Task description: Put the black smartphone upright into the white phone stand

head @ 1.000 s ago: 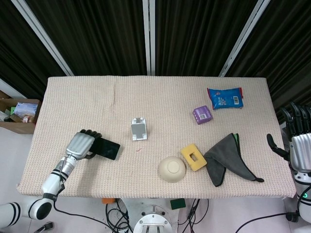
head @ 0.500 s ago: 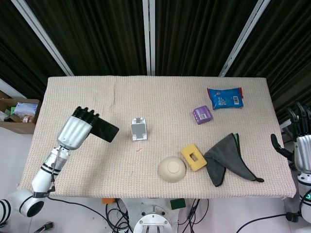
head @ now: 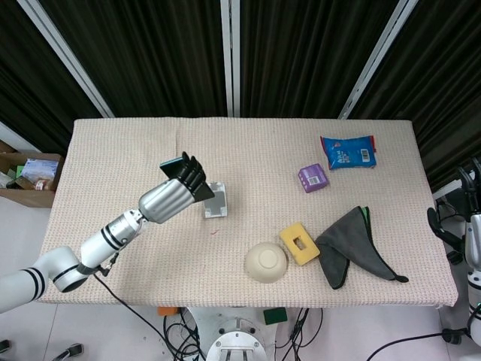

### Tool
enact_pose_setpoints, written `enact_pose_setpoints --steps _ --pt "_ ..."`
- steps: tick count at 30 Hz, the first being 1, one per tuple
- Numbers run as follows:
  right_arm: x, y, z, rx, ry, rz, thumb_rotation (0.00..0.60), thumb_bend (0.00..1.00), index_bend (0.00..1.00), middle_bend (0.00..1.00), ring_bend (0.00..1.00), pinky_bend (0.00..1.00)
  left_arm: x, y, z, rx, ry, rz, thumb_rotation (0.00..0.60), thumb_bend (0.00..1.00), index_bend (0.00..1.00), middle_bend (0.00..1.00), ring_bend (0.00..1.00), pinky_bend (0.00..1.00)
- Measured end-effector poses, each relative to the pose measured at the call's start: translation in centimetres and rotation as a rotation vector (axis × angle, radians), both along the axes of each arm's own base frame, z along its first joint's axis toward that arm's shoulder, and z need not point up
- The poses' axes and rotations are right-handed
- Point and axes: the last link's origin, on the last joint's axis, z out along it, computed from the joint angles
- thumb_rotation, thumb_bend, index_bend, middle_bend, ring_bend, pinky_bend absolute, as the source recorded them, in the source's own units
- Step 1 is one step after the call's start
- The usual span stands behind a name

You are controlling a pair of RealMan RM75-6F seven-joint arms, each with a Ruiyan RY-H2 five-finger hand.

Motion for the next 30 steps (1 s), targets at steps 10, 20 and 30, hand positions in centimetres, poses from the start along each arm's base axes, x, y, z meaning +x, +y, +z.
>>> enact_pose_setpoints --steps 10,20,30 --pt "-0.4 0.2 0.0 -0.004 -0.005 -0.008 0.586 0.37 0.00 0.00 0.00 0.00 1.7 0.8 -2.5 -0.013 0.165 -0.129 0.600 0.40 0.64 0.67 0.40 0.38" --pt "-0.8 0.3 -0.3 0.009 0.001 -0.006 0.584 0.39 0.00 0.00 0.00 0.00 3.0 1.6 -4.0 -0.021 0.297 -0.176 0.600 0.40 0.63 0.67 0.40 0.38" --pt "-1.4 0.6 0.1 0.002 -0.015 -0.013 0.586 0.41 0.00 0.00 0.00 0.00 3.7 1.3 -5.2 -0.057 0.279 -0.171 0.600 0.41 0.63 0.67 0.40 0.38"
